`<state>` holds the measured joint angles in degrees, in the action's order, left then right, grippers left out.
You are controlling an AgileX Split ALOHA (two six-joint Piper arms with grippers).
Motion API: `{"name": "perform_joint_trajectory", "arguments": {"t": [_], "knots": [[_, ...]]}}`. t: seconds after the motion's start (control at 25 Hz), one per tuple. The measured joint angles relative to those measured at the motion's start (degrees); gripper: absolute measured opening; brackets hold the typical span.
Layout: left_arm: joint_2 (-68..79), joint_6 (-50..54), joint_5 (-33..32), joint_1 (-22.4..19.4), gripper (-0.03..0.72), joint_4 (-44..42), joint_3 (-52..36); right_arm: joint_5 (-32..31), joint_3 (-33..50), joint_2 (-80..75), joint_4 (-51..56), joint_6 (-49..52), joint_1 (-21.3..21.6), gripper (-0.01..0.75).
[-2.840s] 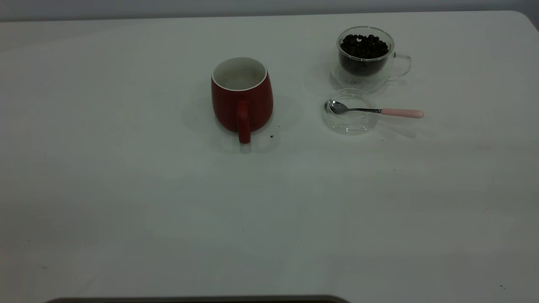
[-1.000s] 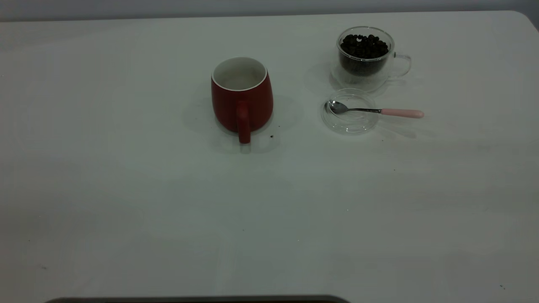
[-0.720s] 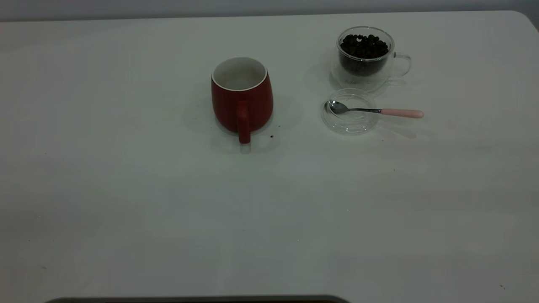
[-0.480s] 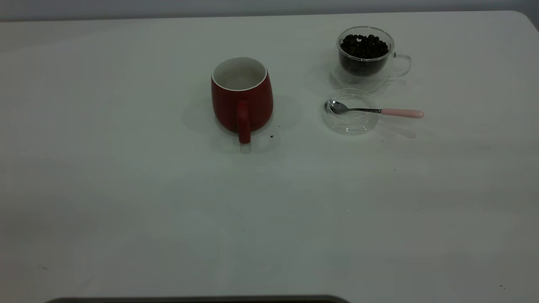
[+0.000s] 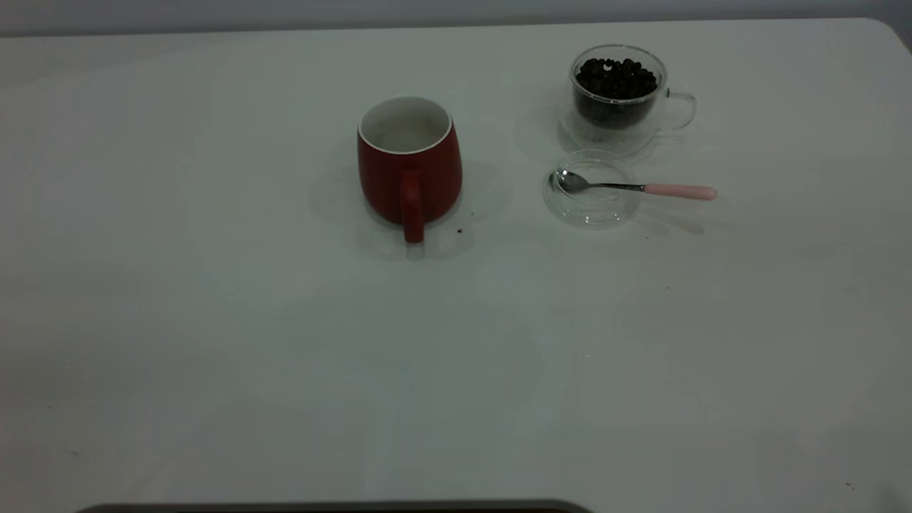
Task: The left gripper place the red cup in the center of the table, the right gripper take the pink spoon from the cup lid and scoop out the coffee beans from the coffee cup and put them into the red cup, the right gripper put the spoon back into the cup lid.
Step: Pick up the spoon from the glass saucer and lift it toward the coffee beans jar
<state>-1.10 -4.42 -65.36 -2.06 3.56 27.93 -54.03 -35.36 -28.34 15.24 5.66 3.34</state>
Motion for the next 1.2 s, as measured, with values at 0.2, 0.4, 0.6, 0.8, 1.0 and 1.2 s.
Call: {"name": "perform_joint_trajectory", "arguments": {"t": [0.2, 0.4, 0.6, 0.8, 1.0, 1.2], "knots": [[0.0, 0.0, 0.0, 0.0, 0.586, 0.0, 0.0, 5.19, -5.05, -20.72, 10.73, -12.0, 0.0, 0.672], [0.0, 0.0, 0.0, 0.0, 0.586, 0.0, 0.0, 8.24, -10.15, -40.41, 22.87, -23.55, 0.0, 0.668], [0.0, 0.0, 0.0, 0.0, 0.586, 0.0, 0.0, 12.82, -11.14, -56.8, 34.58, -33.13, 0.17, 0.668], [0.0, 0.16, 0.0, 0.0, 0.586, 0.0, 0.0, 14.33, -11.21, -68.14, 45.62, -44.28, 2.12, 0.668], [0.0, 0.16, 0.0, 0.0, 0.586, 0.0, 0.0, 15.5, -11.55, -78.12, 56.7, -53.56, 2.54, 0.668], [0.0, 0.16, 0.0, 0.0, 0.586, 0.0, 0.0, 16.22, -11.73, -87.49, 71.14, -65.79, 2.63, 0.668]]}}
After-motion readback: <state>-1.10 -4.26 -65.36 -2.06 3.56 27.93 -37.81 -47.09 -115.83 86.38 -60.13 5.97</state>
